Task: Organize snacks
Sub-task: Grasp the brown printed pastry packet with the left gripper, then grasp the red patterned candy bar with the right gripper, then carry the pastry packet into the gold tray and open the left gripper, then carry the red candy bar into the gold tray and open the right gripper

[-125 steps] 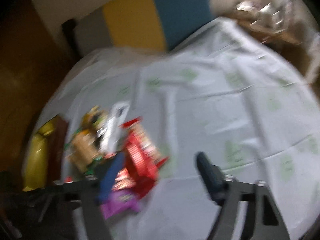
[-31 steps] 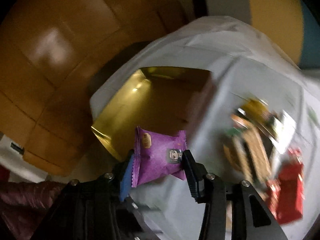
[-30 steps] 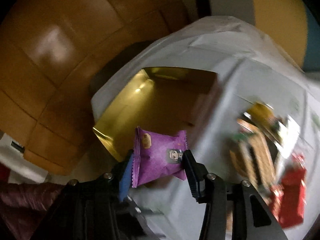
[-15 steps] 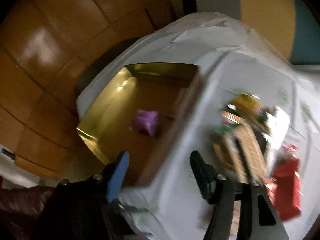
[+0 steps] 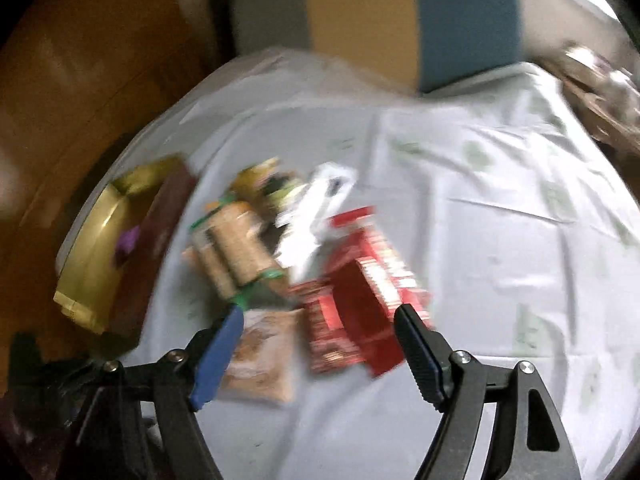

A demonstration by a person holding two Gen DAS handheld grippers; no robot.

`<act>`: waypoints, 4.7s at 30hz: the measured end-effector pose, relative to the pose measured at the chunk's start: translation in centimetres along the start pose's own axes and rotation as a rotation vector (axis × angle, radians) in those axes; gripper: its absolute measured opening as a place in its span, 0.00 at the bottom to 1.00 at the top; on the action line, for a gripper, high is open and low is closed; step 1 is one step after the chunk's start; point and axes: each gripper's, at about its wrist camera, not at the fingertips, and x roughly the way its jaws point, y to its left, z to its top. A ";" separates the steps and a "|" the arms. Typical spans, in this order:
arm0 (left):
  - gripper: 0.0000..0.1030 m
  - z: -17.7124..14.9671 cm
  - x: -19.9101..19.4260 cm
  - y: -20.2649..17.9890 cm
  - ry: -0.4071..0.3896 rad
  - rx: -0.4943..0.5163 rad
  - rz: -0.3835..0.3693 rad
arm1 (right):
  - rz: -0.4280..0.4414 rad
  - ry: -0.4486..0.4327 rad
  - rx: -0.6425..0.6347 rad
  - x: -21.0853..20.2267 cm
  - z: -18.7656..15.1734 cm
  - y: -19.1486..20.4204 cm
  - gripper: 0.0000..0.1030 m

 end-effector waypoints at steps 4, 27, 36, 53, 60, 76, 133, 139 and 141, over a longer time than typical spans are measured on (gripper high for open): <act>0.43 3.1 0.8 -0.2 0.015 -0.058 -0.025 | -0.023 -0.008 0.206 0.1 0.0 -4.3 0.78; 0.79 12.3 12.7 -3.2 0.203 -0.264 0.206 | -0.041 -0.097 0.293 -1.9 0.2 -6.1 0.88; 0.60 9.7 11.3 -1.8 0.142 -0.209 0.139 | -0.096 -0.098 0.277 -1.6 0.3 -6.2 0.88; 0.60 4.2 8.0 -1.1 0.026 -0.096 0.092 | -0.067 0.157 -0.196 5.9 -1.3 3.3 0.48; 0.60 3.8 7.5 -0.9 0.004 -0.102 0.092 | -0.096 0.233 -0.226 9.1 -1.7 3.7 0.41; 0.59 3.7 6.9 -1.4 -0.004 -0.093 0.110 | -0.073 0.258 -0.257 8.2 -1.9 3.7 0.23; 0.71 1.2 -5.0 11.6 -0.134 -0.504 0.445 | -0.165 0.285 -0.430 8.6 -5.8 8.2 0.23; 0.71 0.6 -5.3 12.0 -0.144 -0.512 0.451 | -0.126 0.317 -0.388 7.3 -7.4 8.6 0.22; 0.71 0.4 -5.5 12.2 -0.147 -0.515 0.456 | -0.083 0.308 -0.364 6.6 -7.7 9.1 0.22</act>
